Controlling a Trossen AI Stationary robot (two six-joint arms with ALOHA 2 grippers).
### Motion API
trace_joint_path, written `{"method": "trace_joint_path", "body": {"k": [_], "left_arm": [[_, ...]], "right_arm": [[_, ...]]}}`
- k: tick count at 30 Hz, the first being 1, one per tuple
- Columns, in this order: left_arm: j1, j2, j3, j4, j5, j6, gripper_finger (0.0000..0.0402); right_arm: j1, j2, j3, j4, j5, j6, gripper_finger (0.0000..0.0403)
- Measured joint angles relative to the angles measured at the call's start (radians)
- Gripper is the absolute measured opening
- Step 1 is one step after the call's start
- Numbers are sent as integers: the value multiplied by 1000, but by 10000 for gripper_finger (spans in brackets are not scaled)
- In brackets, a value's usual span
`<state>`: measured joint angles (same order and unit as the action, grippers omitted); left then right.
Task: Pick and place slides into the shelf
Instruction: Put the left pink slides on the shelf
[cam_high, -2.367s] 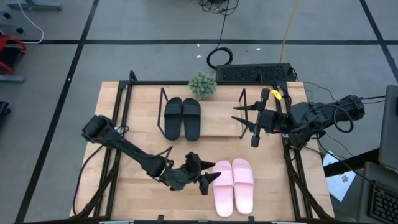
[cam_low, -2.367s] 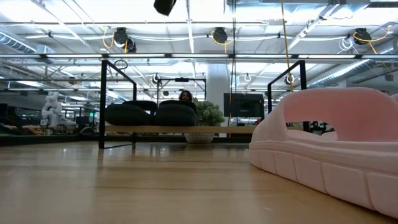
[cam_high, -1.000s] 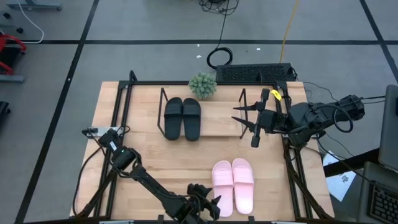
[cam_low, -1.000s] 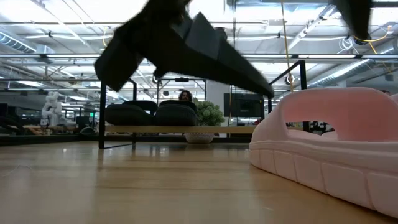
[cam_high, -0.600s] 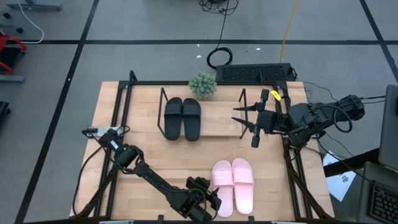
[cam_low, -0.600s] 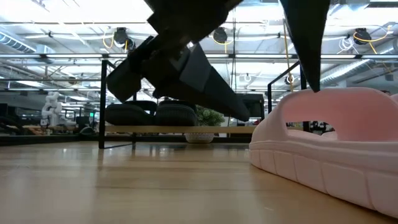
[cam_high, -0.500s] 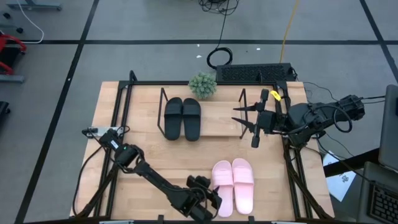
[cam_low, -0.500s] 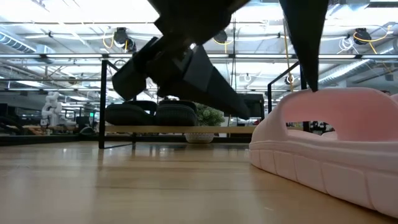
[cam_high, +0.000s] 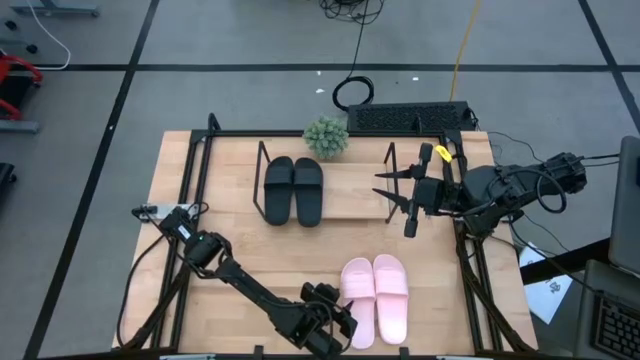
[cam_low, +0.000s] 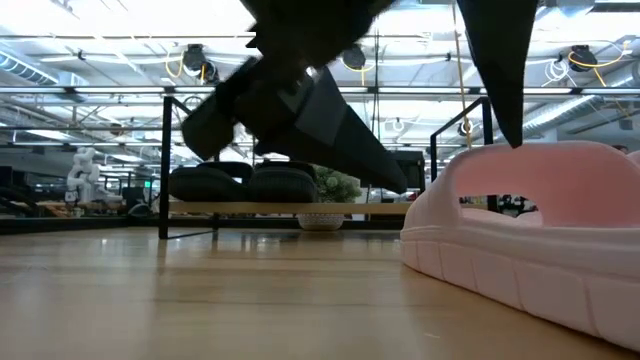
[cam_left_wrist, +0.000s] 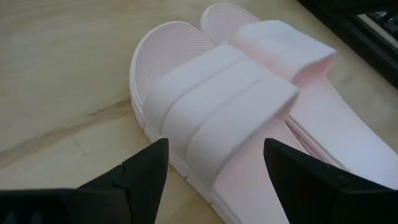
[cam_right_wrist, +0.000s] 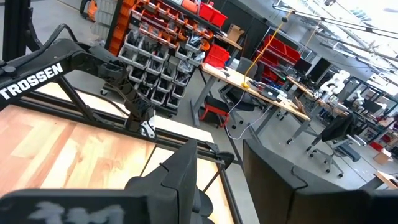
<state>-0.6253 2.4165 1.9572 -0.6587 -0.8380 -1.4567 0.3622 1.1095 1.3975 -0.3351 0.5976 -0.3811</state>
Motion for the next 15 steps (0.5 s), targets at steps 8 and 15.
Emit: {"method": "trace_joint_path", "body": {"k": [8,15], "left_arm": [[2,0,0,-4,4,9,264],[35,27,-1,-23,79,5,264]], "right_arm": [[0,0,0,0,0,1,121],[0,0,0,0,0,2,121]]}}
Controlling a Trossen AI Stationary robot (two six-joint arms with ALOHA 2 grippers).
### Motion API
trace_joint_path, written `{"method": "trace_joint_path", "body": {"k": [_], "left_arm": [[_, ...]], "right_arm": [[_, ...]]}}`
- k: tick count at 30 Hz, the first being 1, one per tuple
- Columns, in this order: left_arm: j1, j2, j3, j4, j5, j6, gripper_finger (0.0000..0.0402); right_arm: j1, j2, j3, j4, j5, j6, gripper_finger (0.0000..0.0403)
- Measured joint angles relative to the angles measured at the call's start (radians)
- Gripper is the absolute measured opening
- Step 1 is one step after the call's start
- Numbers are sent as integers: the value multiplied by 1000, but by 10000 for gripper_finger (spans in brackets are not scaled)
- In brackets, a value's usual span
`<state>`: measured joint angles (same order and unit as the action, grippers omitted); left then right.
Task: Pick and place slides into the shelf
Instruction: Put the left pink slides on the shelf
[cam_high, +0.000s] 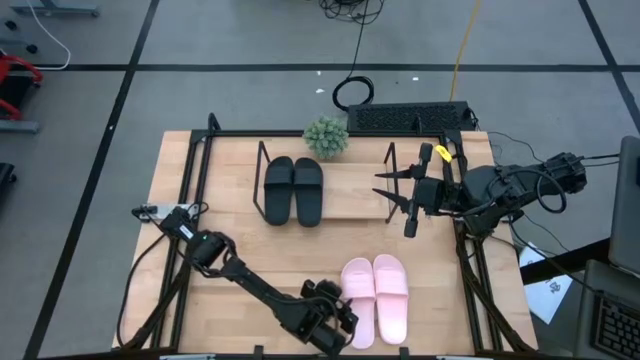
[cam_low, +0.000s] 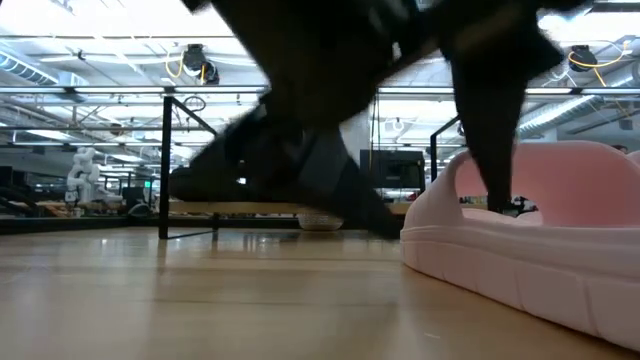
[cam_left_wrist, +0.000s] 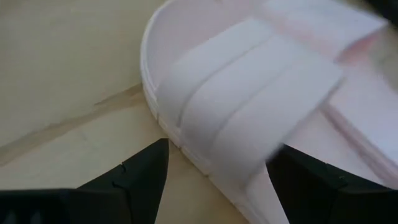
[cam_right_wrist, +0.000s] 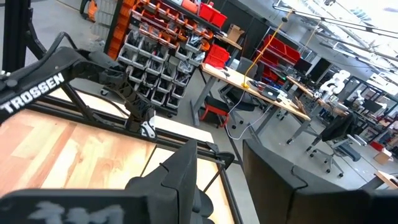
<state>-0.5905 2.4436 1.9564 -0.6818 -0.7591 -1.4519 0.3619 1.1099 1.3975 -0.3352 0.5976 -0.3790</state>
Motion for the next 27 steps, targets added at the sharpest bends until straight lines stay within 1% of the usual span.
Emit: {"method": "trace_joint_path", "body": {"k": [4,9,13,15,17,20,27], "left_arm": [[12,9,0,-20,10,-38,264],[17,7,0,-27,-64,-51,264],[29,7,0,-26,-66,-69,263],[34,7,0,-19,-68,-70,254],[36,7,0,-18,-82,-70,236],[39,7,0,-17,-80,-70,192],[39,42,2,50,-122,-62,54]], "right_arm": [[0,0,0,0,0,0,121],[0,0,0,0,0,0,121],[0,0,0,0,0,0,121],[0,0,0,0,0,0,121],[0,0,0,0,0,0,121],[0,0,0,0,0,0,121],[0,1,0,-8,-1,0,121]]}}
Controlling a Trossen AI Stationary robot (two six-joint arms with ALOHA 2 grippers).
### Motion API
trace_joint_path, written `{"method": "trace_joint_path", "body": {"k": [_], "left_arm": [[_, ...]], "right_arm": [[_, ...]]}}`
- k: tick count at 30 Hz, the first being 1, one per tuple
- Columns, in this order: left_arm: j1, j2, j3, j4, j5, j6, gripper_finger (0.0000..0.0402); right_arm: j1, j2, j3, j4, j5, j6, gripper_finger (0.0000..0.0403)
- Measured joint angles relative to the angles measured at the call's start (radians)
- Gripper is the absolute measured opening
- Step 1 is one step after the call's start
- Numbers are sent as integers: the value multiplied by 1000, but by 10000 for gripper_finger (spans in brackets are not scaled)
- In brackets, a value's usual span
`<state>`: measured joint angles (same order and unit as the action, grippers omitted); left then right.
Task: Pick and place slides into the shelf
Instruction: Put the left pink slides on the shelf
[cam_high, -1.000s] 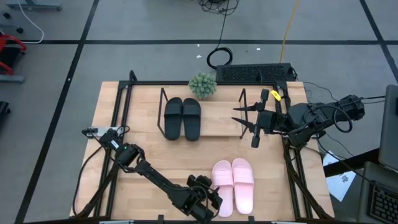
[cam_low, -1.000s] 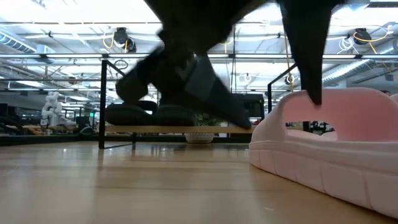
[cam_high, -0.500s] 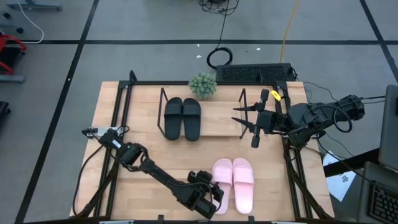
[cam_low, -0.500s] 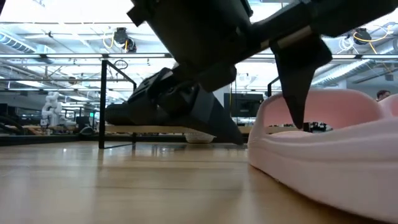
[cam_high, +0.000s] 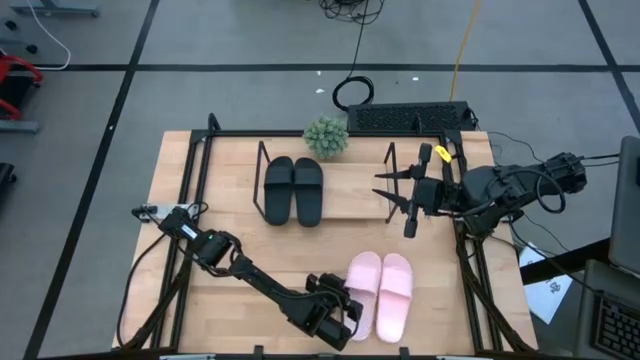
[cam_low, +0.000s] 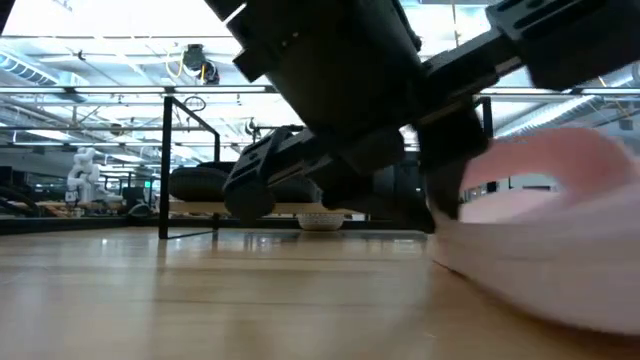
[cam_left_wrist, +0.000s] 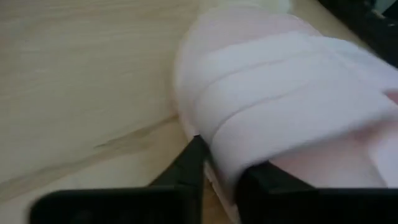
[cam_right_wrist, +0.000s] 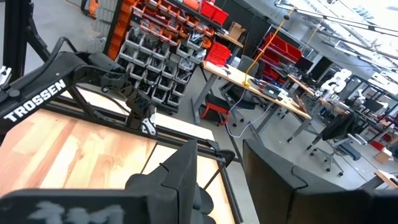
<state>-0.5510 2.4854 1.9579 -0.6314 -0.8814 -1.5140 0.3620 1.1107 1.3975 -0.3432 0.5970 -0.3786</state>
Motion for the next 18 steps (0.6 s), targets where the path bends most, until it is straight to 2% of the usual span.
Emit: {"method": "trace_joint_path", "body": {"k": [3,8,18], "left_arm": [[2,10,0,9,-21,-2,10],[1,12,0,6,-44,-12,5],[2,13,-1,4,-208,-65,2]], "right_arm": [[0,1,0,-8,0,0,121],[0,2,-10,-13,-4,0,121],[0,2,-81,30,1,-25,121]]}}
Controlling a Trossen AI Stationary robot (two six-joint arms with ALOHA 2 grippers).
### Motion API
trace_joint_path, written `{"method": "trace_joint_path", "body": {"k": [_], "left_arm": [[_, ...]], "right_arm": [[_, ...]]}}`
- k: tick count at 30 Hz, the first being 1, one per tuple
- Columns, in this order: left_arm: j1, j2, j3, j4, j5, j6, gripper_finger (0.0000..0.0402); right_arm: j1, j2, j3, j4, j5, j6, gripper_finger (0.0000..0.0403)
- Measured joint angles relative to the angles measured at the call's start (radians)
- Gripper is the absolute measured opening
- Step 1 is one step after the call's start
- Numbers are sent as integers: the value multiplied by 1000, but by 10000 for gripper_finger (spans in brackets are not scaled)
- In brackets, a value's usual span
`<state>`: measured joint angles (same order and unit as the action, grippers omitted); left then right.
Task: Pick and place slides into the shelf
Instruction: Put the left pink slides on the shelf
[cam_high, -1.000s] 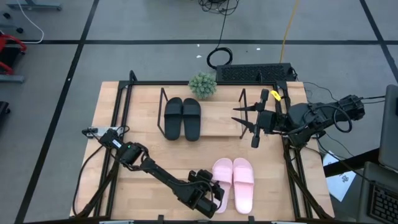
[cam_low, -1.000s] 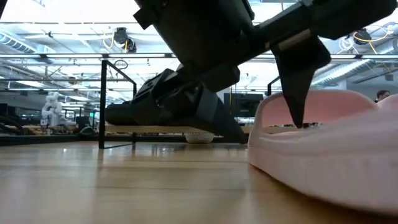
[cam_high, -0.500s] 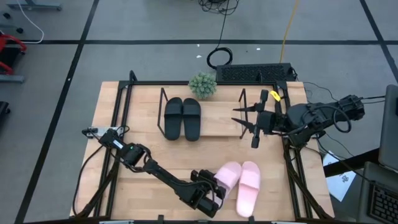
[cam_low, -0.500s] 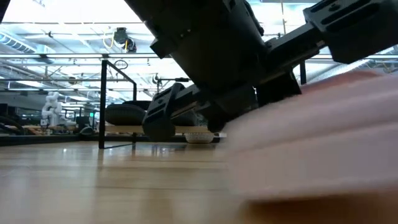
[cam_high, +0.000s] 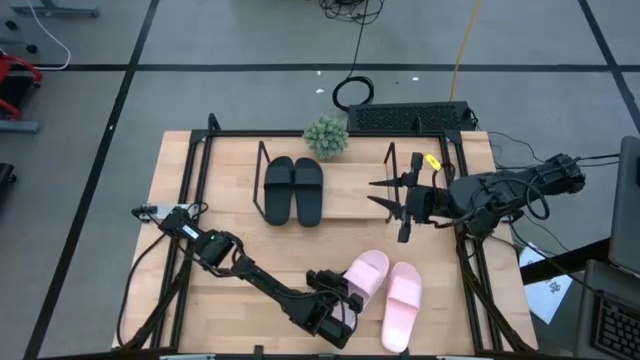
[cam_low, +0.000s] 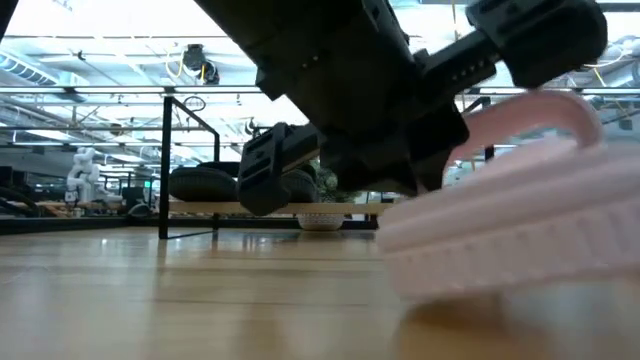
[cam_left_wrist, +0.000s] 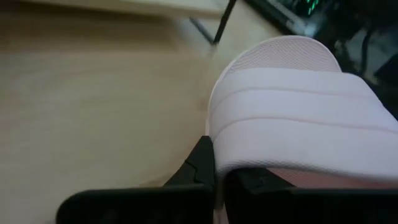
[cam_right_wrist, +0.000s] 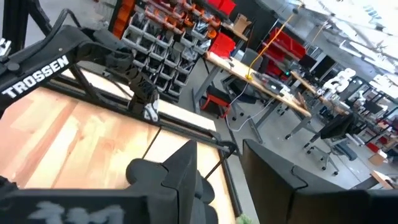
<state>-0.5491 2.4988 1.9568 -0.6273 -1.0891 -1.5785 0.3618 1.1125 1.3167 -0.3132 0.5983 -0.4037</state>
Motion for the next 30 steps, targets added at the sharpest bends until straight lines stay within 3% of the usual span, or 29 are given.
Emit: {"method": "trace_joint_path", "body": {"k": [7,15,17,23,30], "left_arm": [[-1,-3,83,-62,-127,-22,1],[39,-5,380,-433,-231,-13,0],[75,-29,392,-476,-242,-12,0],[208,-83,392,-573,-192,6,0],[349,-91,392,-636,-34,-27,0]], "right_arm": [[0,-18,0,117,0,-32,121],[0,-95,0,161,0,-55,121],[0,-119,0,165,0,-55,121],[0,-190,0,163,0,-23,121],[0,-252,1,156,-1,0,121]]}}
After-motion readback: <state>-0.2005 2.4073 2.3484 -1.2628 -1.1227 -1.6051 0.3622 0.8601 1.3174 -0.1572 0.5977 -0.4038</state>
